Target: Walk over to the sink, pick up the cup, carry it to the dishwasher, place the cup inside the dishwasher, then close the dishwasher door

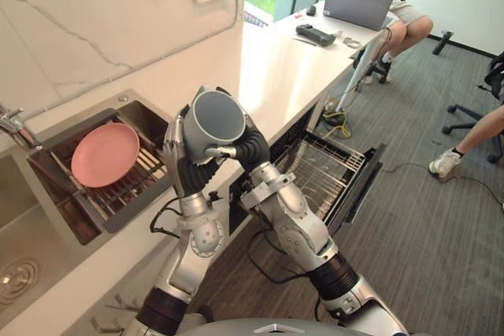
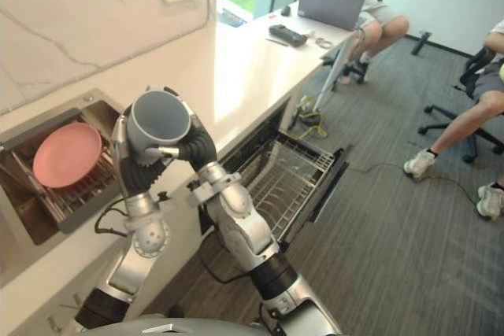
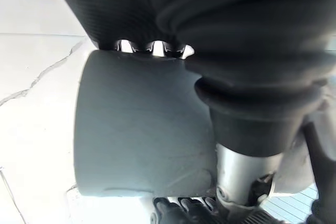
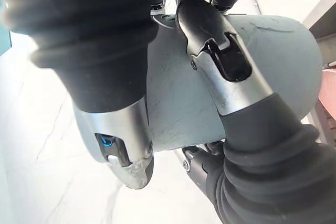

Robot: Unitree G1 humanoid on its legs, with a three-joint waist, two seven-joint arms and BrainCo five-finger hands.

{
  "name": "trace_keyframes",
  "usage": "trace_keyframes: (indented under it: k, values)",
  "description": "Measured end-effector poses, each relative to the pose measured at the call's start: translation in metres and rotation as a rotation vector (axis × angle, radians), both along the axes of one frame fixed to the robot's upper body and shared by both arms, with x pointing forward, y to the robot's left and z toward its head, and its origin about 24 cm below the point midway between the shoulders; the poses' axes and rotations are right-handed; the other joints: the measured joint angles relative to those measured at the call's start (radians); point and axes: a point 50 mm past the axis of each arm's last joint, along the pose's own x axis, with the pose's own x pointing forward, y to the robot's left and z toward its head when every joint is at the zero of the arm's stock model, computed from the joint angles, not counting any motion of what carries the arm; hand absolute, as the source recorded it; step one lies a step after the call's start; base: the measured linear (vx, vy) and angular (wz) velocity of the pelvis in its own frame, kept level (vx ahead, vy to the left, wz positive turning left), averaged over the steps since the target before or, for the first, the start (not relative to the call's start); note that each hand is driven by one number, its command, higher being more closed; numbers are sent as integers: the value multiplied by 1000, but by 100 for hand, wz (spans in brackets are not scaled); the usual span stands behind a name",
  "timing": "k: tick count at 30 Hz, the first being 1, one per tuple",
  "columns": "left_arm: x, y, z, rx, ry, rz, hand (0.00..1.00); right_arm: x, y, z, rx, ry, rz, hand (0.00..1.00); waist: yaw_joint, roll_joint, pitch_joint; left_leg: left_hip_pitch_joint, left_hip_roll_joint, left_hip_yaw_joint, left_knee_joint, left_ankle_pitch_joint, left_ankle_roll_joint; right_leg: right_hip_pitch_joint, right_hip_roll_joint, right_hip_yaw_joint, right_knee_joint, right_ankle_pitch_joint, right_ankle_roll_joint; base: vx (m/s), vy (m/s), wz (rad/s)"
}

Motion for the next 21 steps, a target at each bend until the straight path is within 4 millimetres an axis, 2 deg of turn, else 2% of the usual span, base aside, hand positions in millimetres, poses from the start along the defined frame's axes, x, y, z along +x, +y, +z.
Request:
trace_keyframes:
  k: [10,11,21]
  values:
    - [0,3,1,0,-12,12,100,0,3,2,-3,-9,10,0,3,0,0,17,-3,-6,-29,13,-2,11,0,-8,-5,0,0,-6,-1,1]
    - [0,3,1,2,-13,13,100,0,4,3,-3,-9,10,100,3,0,0,17,-3,-6,-29,14,-2,11,0,-8,-6,0,0,0,0,0]
    - [0,6,2,-4,-15,24,100,1,6,7,0,-17,2,100,8,0,0,17,-4,-10,-29,16,-2,13,1,-11,-5,0,1,0,0,0]
